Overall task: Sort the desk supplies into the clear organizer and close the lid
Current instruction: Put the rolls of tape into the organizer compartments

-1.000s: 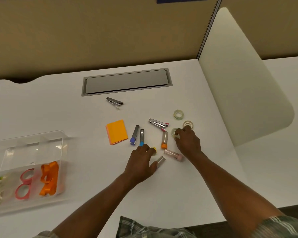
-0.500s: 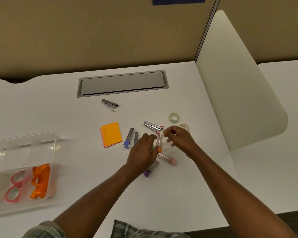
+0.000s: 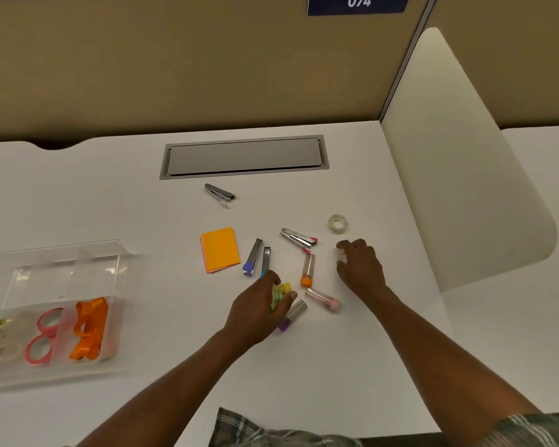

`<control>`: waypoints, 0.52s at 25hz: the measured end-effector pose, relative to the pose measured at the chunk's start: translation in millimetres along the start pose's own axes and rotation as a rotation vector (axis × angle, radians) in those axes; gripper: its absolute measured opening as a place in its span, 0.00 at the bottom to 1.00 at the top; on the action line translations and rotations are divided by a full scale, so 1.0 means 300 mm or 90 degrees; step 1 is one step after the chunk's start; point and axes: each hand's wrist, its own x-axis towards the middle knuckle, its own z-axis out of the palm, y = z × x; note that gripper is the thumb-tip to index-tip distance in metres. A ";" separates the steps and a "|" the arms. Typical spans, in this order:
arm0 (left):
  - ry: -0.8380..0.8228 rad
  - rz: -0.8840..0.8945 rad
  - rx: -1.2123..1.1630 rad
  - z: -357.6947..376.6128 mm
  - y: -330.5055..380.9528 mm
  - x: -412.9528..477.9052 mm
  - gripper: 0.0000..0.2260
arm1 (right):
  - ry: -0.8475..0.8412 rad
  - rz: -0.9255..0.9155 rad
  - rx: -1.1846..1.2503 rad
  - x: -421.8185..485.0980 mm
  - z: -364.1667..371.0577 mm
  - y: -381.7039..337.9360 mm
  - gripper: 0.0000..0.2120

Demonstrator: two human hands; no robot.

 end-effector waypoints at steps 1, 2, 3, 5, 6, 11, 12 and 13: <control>-0.001 -0.006 -0.008 -0.007 -0.012 -0.012 0.21 | 0.001 0.016 0.073 -0.010 -0.004 -0.019 0.19; 0.000 -0.012 -0.021 -0.015 -0.022 -0.024 0.23 | -0.002 0.043 0.167 -0.020 -0.013 -0.047 0.17; 0.005 -0.018 -0.039 -0.025 -0.030 -0.034 0.25 | -0.011 0.082 0.281 -0.030 -0.022 -0.079 0.14; 0.018 -0.042 -0.106 -0.047 -0.046 -0.056 0.29 | -0.076 0.191 0.542 -0.058 -0.046 -0.163 0.09; 0.022 -0.068 -0.158 -0.062 -0.060 -0.071 0.28 | -0.128 0.246 0.660 -0.076 -0.055 -0.216 0.11; -0.039 -0.297 -0.538 -0.170 -0.188 -0.141 0.27 | -0.295 0.302 0.911 -0.184 -0.050 -0.496 0.18; -0.040 -0.327 -0.613 -0.198 -0.226 -0.163 0.27 | -0.319 0.292 0.924 -0.205 -0.038 -0.556 0.19; -0.031 -0.349 -0.669 -0.227 -0.264 -0.185 0.26 | -0.342 0.279 0.931 -0.225 -0.024 -0.613 0.19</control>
